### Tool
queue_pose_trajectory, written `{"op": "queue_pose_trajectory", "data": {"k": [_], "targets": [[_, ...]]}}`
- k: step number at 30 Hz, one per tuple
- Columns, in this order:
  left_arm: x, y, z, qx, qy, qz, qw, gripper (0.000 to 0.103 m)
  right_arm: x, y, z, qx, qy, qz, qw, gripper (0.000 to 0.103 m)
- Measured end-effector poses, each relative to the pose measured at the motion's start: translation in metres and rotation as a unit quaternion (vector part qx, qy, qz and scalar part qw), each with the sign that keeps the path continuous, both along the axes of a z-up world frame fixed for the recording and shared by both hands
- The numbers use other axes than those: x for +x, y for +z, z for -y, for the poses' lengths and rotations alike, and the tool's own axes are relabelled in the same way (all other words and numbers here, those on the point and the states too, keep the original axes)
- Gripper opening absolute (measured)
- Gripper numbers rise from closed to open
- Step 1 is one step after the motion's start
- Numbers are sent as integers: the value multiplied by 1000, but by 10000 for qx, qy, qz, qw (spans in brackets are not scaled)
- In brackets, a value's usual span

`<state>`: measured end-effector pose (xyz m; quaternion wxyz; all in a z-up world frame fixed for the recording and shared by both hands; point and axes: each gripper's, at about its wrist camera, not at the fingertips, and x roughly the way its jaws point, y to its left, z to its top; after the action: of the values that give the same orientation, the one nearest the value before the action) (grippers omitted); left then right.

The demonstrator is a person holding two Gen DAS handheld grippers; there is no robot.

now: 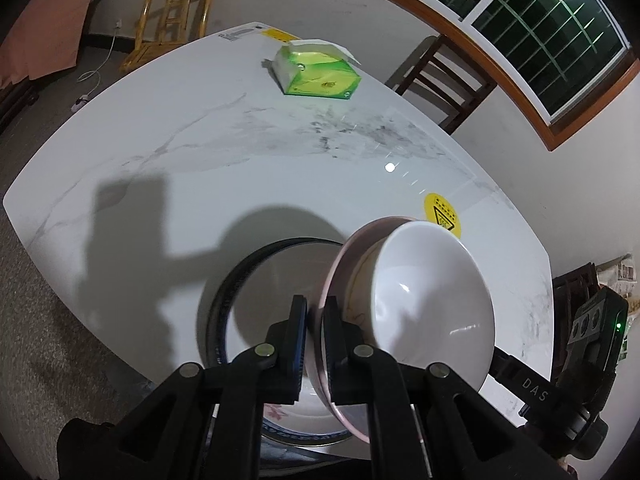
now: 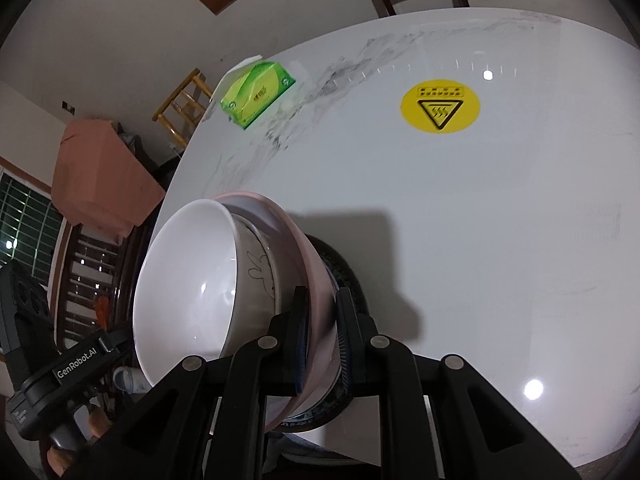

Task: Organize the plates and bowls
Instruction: 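Lower the nested bowls onto the plate stack and open the right gripper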

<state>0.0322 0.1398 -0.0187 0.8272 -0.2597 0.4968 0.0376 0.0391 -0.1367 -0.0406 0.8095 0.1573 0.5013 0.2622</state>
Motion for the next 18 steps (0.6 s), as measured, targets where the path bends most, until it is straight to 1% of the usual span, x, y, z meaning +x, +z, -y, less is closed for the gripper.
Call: {"op": "queue_pose_trajectory", "data": {"k": [6,18], "targets": [[-2,-7,-9,-72,49,-84,9999,6,-1,-4,-12,-92,84,-59,9999,15],[1,-17,-15,-83,67,-155,9998,6,2,-13,-21,-197,84,-159,9996,15]]}}
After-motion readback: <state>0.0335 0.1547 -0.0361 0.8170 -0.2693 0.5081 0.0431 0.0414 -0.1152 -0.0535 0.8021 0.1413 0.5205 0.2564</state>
